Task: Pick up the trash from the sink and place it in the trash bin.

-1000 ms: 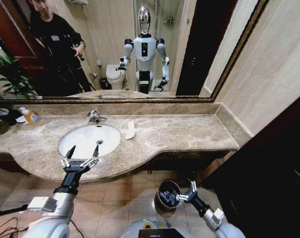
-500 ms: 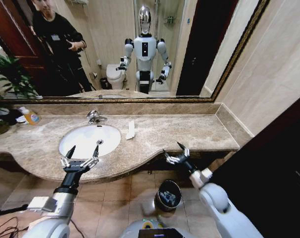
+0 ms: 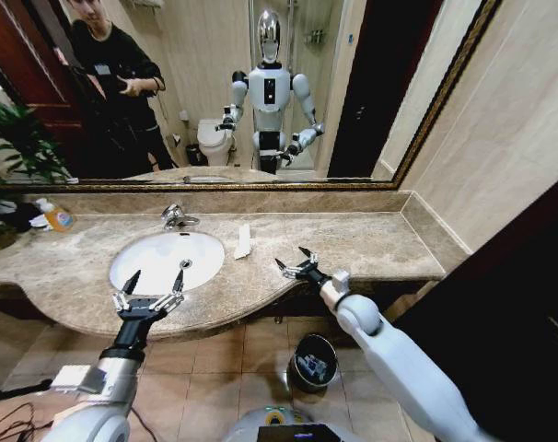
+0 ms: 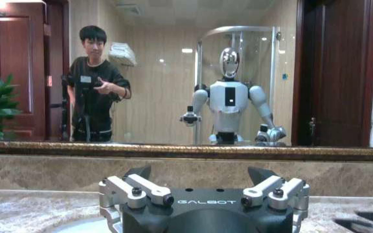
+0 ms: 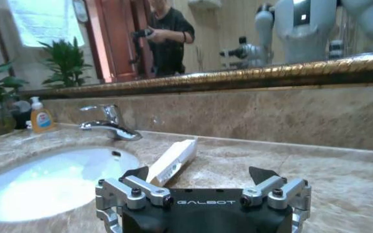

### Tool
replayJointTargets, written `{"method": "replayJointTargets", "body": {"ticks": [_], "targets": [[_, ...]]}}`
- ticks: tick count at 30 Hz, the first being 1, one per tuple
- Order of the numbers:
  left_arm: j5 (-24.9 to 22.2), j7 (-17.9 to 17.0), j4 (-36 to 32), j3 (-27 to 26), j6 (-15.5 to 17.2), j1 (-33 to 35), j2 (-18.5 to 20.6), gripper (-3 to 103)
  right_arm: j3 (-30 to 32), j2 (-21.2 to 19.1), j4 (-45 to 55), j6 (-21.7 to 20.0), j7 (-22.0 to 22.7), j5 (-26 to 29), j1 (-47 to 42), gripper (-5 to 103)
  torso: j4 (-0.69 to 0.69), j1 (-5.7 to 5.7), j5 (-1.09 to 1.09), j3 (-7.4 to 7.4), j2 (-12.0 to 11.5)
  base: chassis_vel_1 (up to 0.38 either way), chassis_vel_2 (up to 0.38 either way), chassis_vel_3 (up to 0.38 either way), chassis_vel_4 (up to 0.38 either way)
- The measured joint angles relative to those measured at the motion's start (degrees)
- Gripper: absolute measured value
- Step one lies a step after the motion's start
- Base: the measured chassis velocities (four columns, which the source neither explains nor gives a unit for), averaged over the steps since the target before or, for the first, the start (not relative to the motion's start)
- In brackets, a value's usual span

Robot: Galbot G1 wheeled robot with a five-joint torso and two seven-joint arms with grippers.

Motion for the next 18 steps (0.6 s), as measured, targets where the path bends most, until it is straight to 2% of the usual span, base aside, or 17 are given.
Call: {"method": "replayJointTargets", "body": {"ticks": [4, 8, 14, 18], "targets": [[0.00, 0.00, -0.01, 0.00, 0.00, -0.01, 0.00, 100, -6.22, 3.06, -4.93, -2.19, 2.50, 2.65, 8.92, 100, 0.02, 0.01, -0.02, 0.00, 0.00, 0.000, 0.000, 0.000, 0.000], [0.00, 0.00, 0.00, 0.00, 0.00, -0.01, -0.01, 100, -9.65, 5.49, -8.04, -2.68, 3.58, 2.76, 12.86, 100, 0.01, 0.00, -0.01, 0.00, 0.00, 0.000, 0.000, 0.000, 0.000], [0.00, 0.00, 0.00, 0.00, 0.00, 0.00, 0.00, 100, -12.61, 8.89, -12.78, -2.36, 3.47, 1.64, 15.97, 100, 0.01, 0.00, -0.01, 0.00, 0.00, 0.000, 0.000, 0.000, 0.000], [0.00, 0.00, 0.00, 0.00, 0.00, 0.00, 0.00, 100, -13.71, 12.42, -18.62, -0.63, 2.39, 0.44, 18.12, 100, 0.01, 0.00, -0.01, 0.00, 0.00, 0.000, 0.000, 0.000, 0.000]]}}
